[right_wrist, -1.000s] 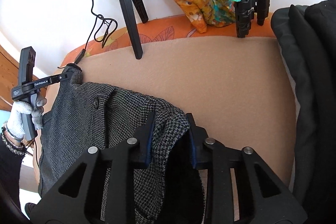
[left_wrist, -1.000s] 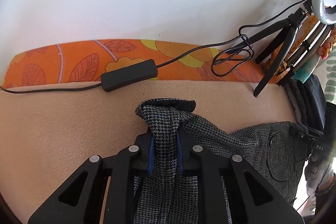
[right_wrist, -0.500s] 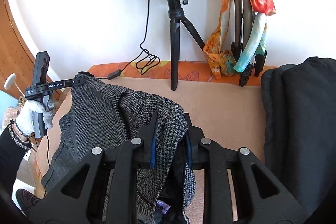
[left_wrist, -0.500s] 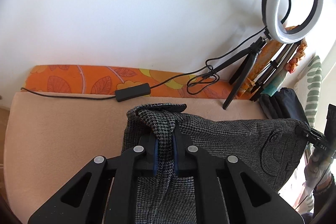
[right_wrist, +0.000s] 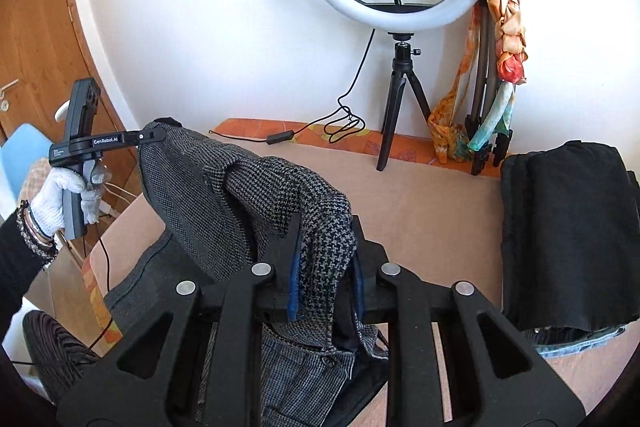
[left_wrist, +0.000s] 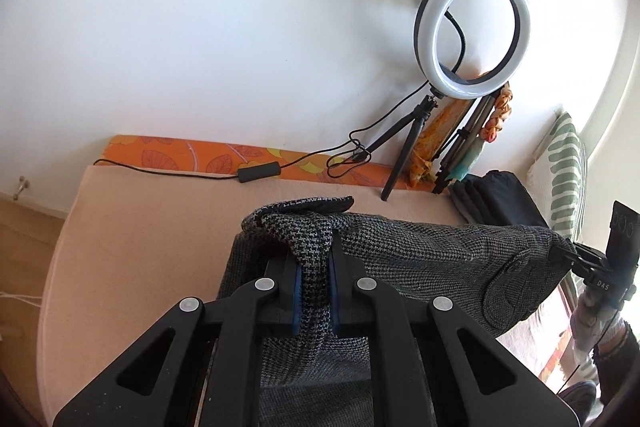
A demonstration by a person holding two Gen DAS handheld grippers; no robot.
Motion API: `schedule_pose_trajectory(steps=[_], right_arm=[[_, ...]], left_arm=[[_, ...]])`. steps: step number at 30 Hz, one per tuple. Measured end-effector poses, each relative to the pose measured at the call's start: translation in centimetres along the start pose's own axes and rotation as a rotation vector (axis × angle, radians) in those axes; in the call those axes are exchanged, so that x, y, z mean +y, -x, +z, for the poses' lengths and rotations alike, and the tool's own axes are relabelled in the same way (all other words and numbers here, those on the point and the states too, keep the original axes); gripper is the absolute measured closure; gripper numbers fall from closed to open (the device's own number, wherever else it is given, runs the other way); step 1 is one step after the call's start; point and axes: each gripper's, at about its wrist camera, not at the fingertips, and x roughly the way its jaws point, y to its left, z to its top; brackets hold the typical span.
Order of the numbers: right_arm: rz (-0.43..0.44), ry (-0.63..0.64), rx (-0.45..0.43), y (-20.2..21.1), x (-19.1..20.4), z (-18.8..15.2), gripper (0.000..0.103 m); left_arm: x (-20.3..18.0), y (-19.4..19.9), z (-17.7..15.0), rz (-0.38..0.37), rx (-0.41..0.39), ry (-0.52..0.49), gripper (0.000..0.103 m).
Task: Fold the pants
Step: 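Lift the waistband with both grippers and fold it over onto the legs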
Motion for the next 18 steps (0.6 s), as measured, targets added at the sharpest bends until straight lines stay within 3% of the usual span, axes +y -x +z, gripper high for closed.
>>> schedule_pose_trajectory(steps=[8, 18], right_arm=[[-0.013, 0.075, -0.013, 2.9, 3.5, -4.9, 0.082], [-0.032, 0.174, 0.064, 4.1, 6.7, -12.9, 0.083]], left_arm=[[-1.1, 4.9, -6.7, -0.008, -0.008, -0.013, 0.095], [-1.3, 6.6, -15.1, -0.007, 0.076, -0.009, 0.095]])
